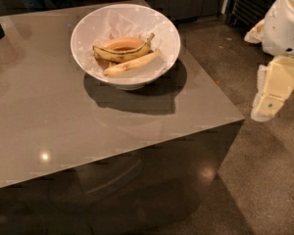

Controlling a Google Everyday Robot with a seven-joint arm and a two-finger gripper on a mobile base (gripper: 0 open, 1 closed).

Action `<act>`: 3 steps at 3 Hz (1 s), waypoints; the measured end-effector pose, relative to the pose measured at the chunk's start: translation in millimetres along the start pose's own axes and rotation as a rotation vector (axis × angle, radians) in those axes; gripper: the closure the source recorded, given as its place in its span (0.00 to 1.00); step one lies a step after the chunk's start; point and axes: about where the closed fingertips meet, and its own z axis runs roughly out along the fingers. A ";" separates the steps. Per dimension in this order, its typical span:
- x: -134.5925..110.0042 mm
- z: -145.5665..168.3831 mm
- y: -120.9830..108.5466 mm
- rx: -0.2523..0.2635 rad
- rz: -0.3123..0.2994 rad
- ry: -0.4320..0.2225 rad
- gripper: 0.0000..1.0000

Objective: Pick banana from white bowl

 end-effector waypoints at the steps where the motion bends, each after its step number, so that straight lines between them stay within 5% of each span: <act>1: -10.9 17.0 -22.4 -0.046 -0.043 0.024 0.00; 3: -19.4 13.7 -32.3 -0.005 -0.042 -0.005 0.00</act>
Offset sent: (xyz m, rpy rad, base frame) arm 0.0298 0.0083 -0.0172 -0.0540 0.1165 0.0723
